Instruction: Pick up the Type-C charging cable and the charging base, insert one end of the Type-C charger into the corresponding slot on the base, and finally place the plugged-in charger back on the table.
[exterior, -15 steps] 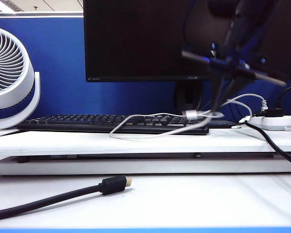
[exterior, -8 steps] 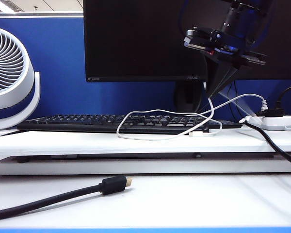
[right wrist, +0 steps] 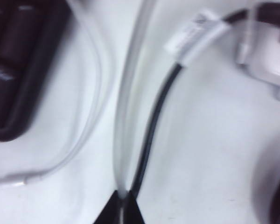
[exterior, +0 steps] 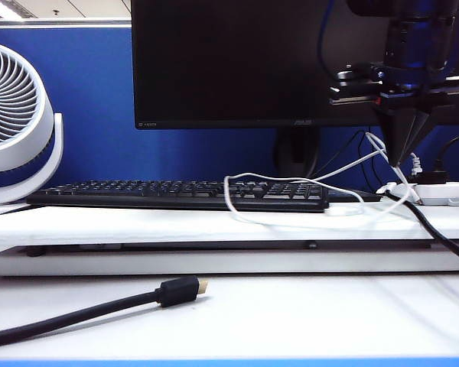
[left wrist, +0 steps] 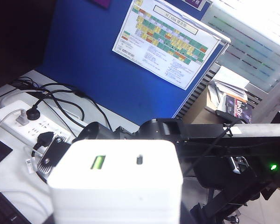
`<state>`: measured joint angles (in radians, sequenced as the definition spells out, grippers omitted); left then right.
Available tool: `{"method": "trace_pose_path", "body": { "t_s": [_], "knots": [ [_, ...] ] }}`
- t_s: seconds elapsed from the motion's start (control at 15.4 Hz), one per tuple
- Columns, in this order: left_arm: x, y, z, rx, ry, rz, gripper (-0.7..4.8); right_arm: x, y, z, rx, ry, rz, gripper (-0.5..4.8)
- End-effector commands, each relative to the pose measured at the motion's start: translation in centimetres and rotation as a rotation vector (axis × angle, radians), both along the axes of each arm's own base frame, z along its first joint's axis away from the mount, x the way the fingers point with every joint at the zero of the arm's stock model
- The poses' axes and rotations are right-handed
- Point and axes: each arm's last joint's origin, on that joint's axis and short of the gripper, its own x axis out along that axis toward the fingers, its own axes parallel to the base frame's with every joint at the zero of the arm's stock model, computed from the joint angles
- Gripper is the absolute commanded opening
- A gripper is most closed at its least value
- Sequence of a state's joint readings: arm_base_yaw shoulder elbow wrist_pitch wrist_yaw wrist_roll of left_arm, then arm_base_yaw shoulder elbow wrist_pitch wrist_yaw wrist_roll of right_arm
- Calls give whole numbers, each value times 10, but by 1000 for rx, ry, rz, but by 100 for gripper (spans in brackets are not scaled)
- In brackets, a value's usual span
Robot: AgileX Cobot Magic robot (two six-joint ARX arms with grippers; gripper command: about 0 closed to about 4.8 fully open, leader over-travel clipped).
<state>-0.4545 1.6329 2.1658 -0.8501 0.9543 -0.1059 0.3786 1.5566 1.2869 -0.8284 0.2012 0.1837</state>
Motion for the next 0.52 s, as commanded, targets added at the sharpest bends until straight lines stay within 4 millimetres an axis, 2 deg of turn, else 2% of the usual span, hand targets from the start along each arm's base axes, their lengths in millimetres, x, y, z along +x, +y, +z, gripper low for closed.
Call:
{"method": "trace_pose_path", "body": {
  "t_s": [0.06, 0.13, 0.39, 0.52],
  "knots": [
    [-3, 1, 4, -14, -23, -9, -6, 1, 1, 3, 81, 4, 22, 214],
    [-3, 1, 4, -13, -23, -9, -6, 1, 2, 3, 136, 20, 11, 300],
    [-3, 1, 4, -13, -22, -9, -6, 3, 7, 15, 383, 51, -155, 308],
    [-3, 1, 4, -13, -22, -9, -6, 6, 6, 22, 337, -13, -166, 305]
  ]
}}
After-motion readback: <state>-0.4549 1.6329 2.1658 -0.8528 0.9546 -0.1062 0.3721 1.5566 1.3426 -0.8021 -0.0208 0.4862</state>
